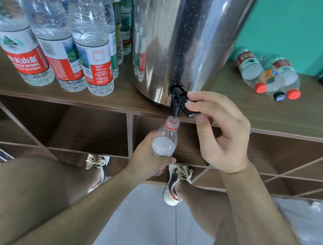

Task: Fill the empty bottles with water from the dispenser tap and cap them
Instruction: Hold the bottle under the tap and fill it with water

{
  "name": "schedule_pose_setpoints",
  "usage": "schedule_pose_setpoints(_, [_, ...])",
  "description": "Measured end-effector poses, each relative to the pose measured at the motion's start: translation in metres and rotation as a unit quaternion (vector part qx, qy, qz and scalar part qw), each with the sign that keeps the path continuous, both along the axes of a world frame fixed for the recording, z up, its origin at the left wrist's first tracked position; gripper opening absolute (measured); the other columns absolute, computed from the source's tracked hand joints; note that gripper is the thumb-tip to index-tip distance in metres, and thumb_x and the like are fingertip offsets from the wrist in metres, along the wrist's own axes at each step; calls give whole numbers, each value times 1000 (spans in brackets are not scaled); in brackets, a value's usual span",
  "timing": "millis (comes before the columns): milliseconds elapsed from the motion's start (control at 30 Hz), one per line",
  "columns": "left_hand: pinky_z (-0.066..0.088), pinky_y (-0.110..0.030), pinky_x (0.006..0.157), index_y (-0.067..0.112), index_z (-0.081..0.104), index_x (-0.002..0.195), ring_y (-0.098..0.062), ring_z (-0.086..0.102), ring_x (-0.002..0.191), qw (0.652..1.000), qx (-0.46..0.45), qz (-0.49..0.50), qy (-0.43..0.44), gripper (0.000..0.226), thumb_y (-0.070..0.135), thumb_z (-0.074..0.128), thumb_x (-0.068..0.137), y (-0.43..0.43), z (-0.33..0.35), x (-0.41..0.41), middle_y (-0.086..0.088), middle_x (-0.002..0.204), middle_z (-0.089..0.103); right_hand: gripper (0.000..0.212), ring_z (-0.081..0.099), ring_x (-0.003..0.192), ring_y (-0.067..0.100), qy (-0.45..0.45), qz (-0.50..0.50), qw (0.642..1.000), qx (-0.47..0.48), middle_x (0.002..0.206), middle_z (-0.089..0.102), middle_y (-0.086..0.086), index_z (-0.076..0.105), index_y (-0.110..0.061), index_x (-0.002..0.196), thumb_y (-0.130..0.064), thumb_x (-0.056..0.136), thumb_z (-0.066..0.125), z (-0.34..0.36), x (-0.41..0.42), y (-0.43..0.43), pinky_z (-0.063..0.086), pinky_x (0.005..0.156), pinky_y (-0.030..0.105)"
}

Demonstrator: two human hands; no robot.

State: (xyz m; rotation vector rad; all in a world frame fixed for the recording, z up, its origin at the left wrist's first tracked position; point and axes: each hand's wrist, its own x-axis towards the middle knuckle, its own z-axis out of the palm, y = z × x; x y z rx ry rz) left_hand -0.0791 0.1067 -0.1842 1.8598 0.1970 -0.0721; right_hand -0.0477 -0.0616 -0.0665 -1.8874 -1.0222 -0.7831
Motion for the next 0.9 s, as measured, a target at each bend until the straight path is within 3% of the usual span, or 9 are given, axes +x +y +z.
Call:
schedule_pose_setpoints(233, [45, -21, 87, 45, 43, 126, -7, 55, 112, 1000, -8, 0, 2, 80, 21, 94, 70, 1, -1, 0, 24, 117, 55, 31, 68, 111, 28, -1, 1, 1000, -1, 120, 70, 19, 74, 6, 108, 17, 88, 52, 0, 0, 0, 51, 87, 30])
schedule_pose_setpoints(400, [46, -28, 94, 44, 42, 127, -10, 54, 115, 1000, 1, 2, 9, 80, 22, 94, 71, 1, 0, 0, 23, 116, 55, 31, 68, 113, 26, -5, -3, 1000, -3, 119, 70, 19, 74, 6, 107, 17, 88, 52, 0, 0, 0, 51, 89, 30])
schedule_pose_setpoints(800, [44, -26, 92, 45, 42, 126, -9, 55, 112, 1000, -5, 1, 7, 80, 21, 94, 71, 0, 1, -1, 24, 115, 55, 30, 68, 113, 27, -4, -6, 1000, -2, 119, 70, 20, 74, 7, 107, 18, 89, 53, 0, 0, 0, 52, 90, 32])
schedule_pose_setpoints(900, [46, -29, 97, 45, 41, 127, -10, 54, 115, 1000, 0, 1, 8, 80, 21, 94, 71, -1, 2, 0, 22, 118, 55, 30, 68, 113, 26, -4, -7, 1000, -4, 119, 70, 19, 74, 6, 107, 18, 89, 53, 0, -1, 0, 51, 89, 30])
